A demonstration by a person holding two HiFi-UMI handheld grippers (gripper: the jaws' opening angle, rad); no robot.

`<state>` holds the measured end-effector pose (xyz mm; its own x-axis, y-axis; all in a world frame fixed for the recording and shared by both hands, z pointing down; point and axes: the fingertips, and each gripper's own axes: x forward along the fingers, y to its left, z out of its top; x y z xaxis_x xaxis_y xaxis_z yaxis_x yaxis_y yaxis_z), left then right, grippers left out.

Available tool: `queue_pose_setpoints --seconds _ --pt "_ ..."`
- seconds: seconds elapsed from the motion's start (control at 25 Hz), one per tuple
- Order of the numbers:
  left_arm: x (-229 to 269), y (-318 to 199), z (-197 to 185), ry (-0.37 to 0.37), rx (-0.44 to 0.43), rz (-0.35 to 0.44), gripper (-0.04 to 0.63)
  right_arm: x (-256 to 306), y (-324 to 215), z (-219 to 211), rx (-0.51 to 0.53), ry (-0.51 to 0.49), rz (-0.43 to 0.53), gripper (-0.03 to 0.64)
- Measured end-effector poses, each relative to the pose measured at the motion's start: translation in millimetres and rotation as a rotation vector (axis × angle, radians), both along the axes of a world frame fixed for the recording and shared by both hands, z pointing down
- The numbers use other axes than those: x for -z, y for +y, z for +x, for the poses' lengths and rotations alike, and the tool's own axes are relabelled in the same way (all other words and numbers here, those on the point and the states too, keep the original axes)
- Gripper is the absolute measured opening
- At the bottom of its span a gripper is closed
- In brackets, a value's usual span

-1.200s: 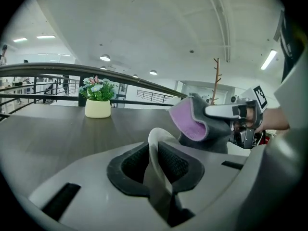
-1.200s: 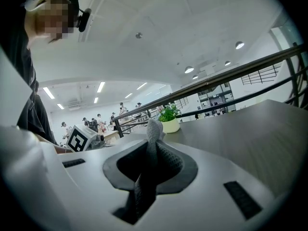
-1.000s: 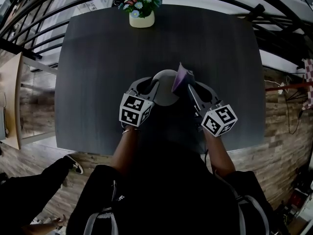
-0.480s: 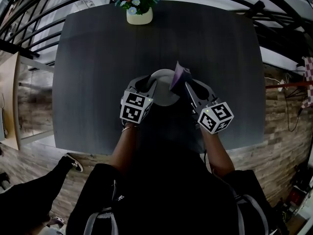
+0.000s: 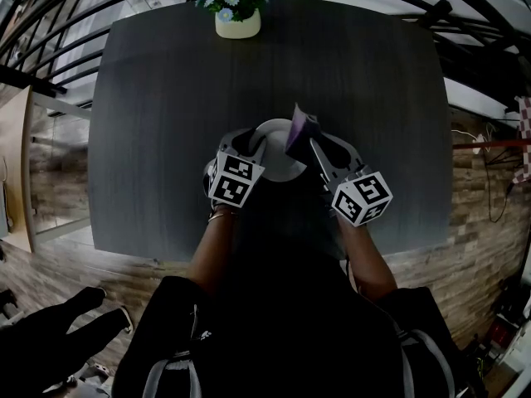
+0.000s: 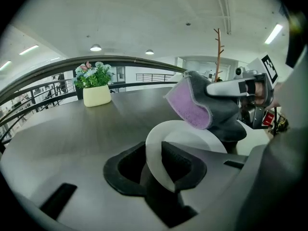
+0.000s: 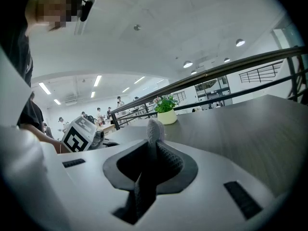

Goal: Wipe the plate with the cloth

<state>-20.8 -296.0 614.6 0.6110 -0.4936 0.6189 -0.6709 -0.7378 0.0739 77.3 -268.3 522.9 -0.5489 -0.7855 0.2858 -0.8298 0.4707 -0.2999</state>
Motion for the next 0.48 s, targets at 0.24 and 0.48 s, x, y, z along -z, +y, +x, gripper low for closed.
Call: queue_pose_setpoints --seconds 0.24,0.48 --pt "-6.3 1.4 3.1 -0.051 -0.017 0.009 0.1 -3.0 -0.7 2.9 -0.008 0.0 -0.003 0.041" --pt "-2.8 -0.5 1.8 -0.03 -0.007 0.007 0.1 -1.2 -0.3 5.0 -0.015 -0.004 -0.001 0.041"
